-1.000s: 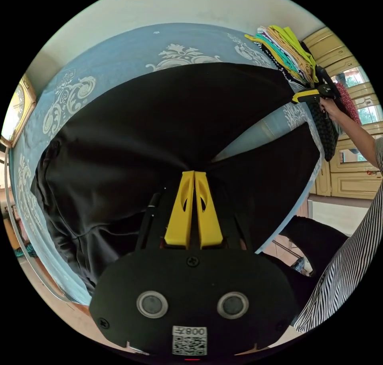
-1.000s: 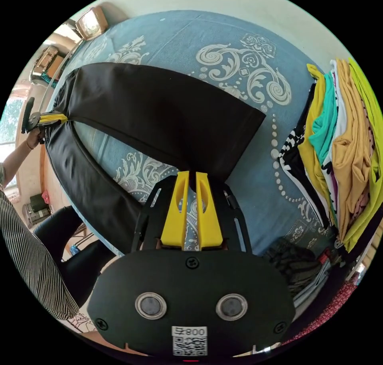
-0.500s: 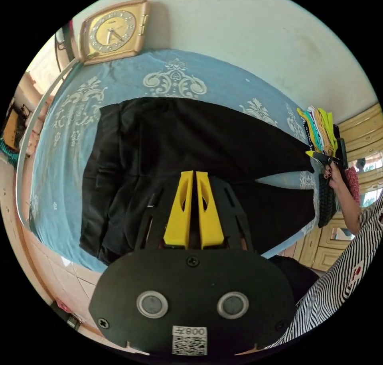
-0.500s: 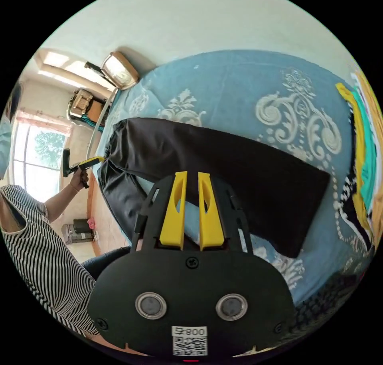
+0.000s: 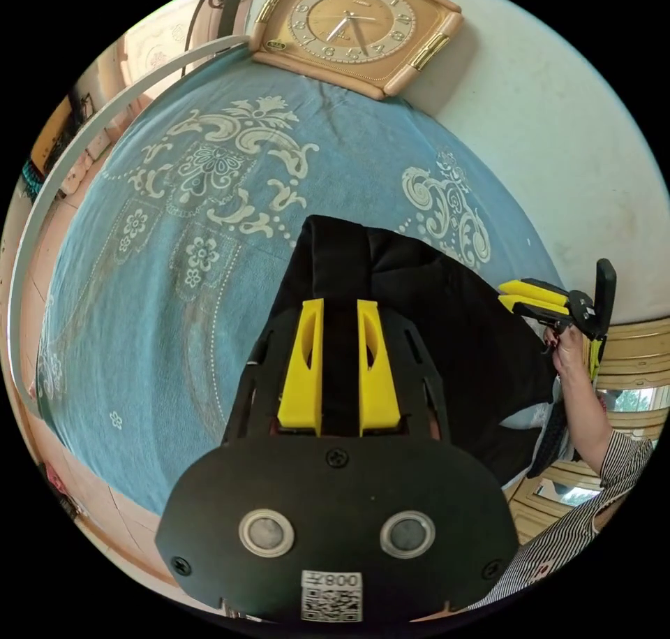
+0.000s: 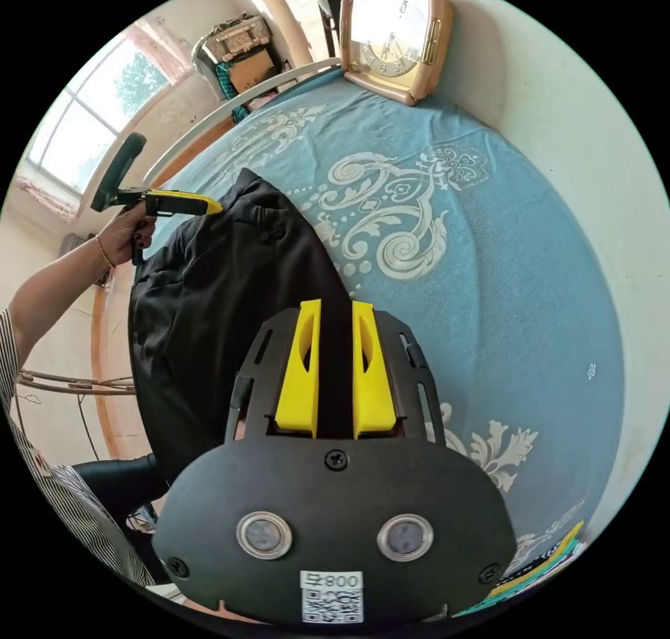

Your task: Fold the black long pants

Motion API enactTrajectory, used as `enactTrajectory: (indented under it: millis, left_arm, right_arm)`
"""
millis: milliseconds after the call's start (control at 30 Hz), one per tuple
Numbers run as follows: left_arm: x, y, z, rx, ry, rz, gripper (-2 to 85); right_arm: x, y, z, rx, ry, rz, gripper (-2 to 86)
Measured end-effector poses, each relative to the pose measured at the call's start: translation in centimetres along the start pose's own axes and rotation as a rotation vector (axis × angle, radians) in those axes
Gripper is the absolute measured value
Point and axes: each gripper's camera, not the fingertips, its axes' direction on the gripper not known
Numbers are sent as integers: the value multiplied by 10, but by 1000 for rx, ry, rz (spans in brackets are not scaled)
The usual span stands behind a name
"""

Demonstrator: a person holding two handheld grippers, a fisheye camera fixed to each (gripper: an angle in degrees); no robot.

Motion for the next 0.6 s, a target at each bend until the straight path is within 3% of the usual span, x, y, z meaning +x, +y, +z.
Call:
enactTrajectory:
  millis: [233,433,600]
  left_arm:
    - [11,39,20,7,-96,98,12]
    - [16,54,-14,125,-104,164,5]
    - [18,56,26,-5,-210,215,10]
  right_arm:
    - [-48,-28,50,-68,194,-55,34]
    - [-63,-24,11,4,167,-46,11]
    - [-54,-40,34,-60,206,11,13]
